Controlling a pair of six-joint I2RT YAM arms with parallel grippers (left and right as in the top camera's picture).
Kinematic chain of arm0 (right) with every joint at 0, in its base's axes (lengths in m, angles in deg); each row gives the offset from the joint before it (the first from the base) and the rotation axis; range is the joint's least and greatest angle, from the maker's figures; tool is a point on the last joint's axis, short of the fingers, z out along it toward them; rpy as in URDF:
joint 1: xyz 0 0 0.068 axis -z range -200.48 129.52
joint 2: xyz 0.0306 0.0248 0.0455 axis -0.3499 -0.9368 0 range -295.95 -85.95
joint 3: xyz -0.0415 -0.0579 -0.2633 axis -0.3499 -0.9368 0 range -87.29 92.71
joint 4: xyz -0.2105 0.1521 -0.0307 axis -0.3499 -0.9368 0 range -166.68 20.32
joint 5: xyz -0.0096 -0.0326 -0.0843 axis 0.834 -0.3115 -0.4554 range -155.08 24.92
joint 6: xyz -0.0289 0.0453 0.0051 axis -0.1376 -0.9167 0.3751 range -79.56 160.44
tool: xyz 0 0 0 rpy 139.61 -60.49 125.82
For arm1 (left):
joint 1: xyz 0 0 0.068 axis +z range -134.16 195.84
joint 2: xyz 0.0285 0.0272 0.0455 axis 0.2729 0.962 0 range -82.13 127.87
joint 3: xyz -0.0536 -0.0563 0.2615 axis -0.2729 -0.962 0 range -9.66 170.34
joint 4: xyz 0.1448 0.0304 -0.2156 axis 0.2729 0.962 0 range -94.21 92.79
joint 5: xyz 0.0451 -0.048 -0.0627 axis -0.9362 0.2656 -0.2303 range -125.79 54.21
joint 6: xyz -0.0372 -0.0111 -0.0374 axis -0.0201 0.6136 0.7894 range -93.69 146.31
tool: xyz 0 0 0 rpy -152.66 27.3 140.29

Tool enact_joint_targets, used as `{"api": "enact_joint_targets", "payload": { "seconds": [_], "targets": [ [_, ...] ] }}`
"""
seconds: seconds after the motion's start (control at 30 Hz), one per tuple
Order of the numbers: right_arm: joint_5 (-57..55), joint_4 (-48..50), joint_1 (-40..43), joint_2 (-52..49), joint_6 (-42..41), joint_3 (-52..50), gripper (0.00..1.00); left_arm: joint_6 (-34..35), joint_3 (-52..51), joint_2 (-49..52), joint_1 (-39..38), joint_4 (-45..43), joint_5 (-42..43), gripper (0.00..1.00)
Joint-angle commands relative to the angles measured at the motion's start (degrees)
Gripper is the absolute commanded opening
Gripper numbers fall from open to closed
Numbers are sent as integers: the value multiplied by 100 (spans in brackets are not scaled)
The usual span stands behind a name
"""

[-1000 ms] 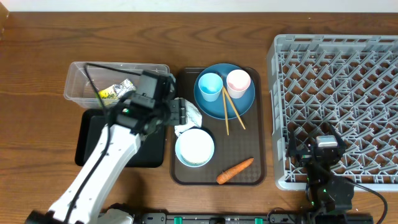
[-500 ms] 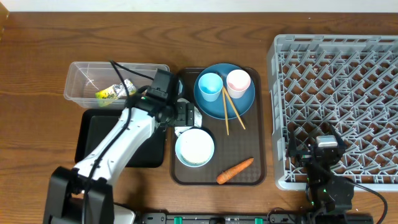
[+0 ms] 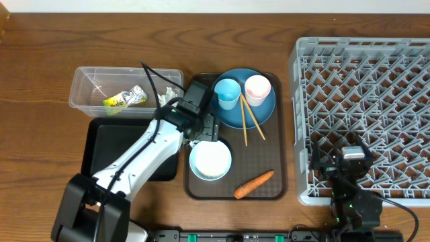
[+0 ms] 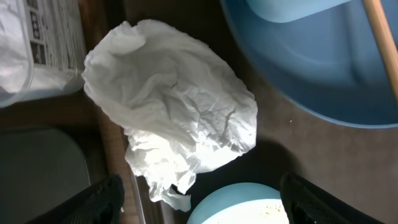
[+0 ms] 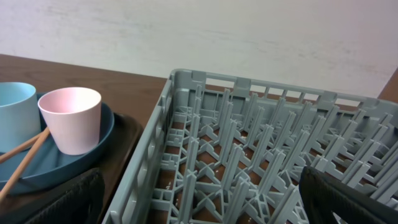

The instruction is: Sort waste into correct bins and load items into the dishwasher rack

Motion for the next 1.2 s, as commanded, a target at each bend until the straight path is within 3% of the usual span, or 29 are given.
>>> {"api": "enact_joint_targets", "payload": {
  "seconds": [0.0,0.17,0.43,0.67,1.03,1.17],
  "targets": [
    [-37,-15,-9,9,-42,-11,99,81,-48,52,-125,-31,-435,81],
    [-37,-13,-9,9,-42,-11,99,81,-50,240,-190,-114,-570,75],
    [-37,-15,-9,9,-42,-11,99,83,-48,658,-186,-293,-568,73],
    [-37,-15,-9,9,-42,-11,99,81,-48,835,-186,-380,-570,57],
    [-39,-15,-9,9,-42,-11,99,81,-48,979,-186,-380,-570,52],
    [-37,-15,-9,7,-42,-11,99,81,-48,975,-186,-378,-568,40]
  ]
}}
